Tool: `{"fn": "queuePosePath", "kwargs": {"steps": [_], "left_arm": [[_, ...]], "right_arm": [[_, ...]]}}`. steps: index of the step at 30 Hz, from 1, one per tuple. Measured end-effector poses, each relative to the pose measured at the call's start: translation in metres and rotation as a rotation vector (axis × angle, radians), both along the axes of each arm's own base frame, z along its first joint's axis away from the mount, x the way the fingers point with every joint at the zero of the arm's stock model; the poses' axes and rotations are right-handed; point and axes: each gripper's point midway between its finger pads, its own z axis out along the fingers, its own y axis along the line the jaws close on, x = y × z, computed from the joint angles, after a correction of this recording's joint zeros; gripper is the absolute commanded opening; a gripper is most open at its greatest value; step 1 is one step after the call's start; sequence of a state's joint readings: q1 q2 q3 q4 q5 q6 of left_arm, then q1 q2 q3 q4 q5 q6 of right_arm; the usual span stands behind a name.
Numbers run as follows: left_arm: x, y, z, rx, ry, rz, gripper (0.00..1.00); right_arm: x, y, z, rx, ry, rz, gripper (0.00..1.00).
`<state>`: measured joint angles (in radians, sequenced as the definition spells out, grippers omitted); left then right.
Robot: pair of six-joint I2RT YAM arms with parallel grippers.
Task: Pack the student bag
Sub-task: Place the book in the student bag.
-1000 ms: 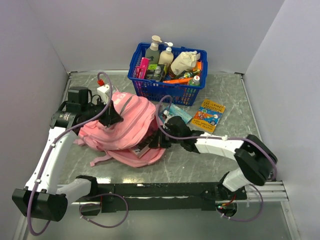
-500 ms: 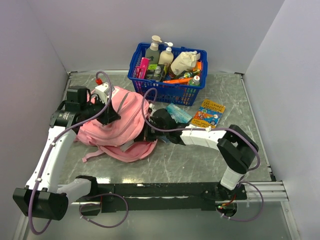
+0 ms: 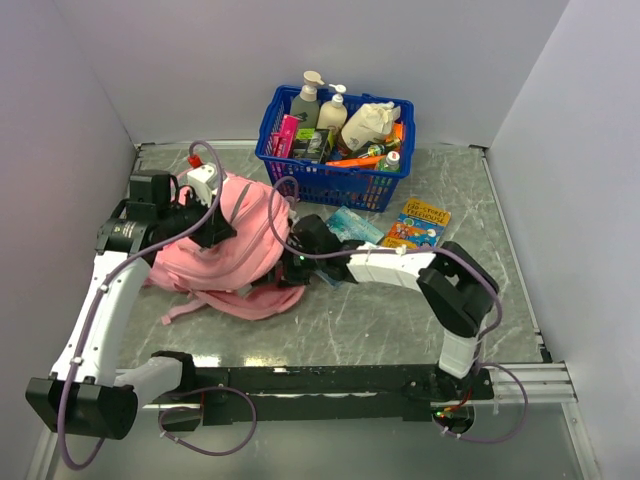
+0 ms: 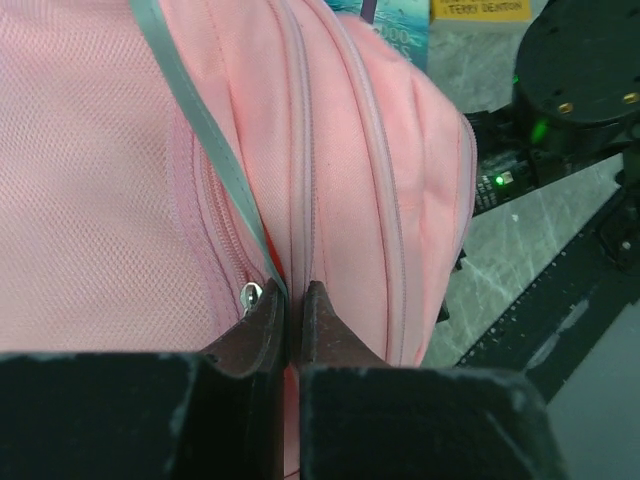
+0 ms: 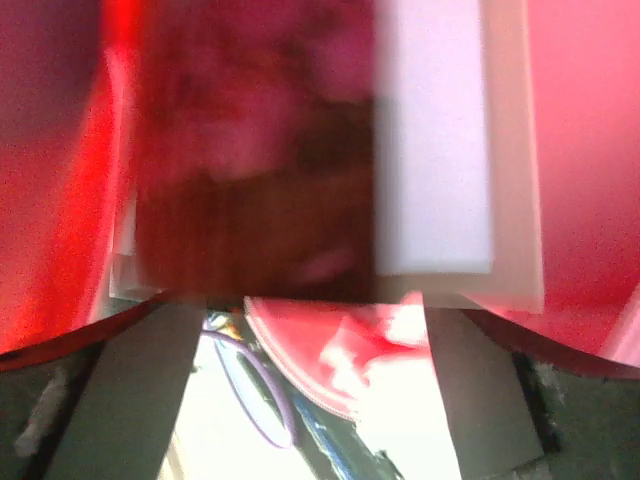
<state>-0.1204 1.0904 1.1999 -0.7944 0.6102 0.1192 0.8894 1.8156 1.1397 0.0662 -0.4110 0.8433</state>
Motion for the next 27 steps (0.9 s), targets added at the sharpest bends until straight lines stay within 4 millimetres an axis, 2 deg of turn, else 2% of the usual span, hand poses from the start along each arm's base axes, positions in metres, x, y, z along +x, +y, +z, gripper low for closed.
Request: {"fn": "queuePosePath", "kwargs": {"steps": [3, 5, 8, 12, 15, 22, 27], "left_arm": [[-0.006, -0.003, 0.013, -0.013, 0.0, -0.02, 0.01], [-0.012, -0.006, 0.024, -0.026, -0.004, -0.044, 0.01], [-0.02, -0.011, 0.038, -0.039, -0.006, -0.085, 0.01], [-0.028, -0.013, 0.051, -0.028, -0.019, -0.129, 0.01], [-0.033, -0.013, 0.056, -0.022, -0.022, -0.143, 0.01], [-0.04, -0.013, 0.054, -0.027, 0.013, -0.144, 0.01], [-0.041, -0.015, 0.055, -0.038, 0.015, -0.147, 0.01]], "right_arm": [[-0.011, -0.025, -0.014, -0.052, -0.009, -0.007, 1.0], [-0.021, -0.046, -0.014, -0.076, -0.024, -0.02, 1.0], [-0.025, -0.073, 0.006, -0.064, -0.088, -0.057, 1.0], [-0.023, -0.096, 0.034, -0.002, -0.18, -0.119, 1.0], [-0.024, -0.102, 0.045, 0.064, -0.215, -0.127, 1.0], [-0.034, -0.105, 0.041, 0.217, -0.16, -0.12, 1.0], [-0.036, -0.111, 0.05, 0.314, -0.125, -0.156, 1.0]]}}
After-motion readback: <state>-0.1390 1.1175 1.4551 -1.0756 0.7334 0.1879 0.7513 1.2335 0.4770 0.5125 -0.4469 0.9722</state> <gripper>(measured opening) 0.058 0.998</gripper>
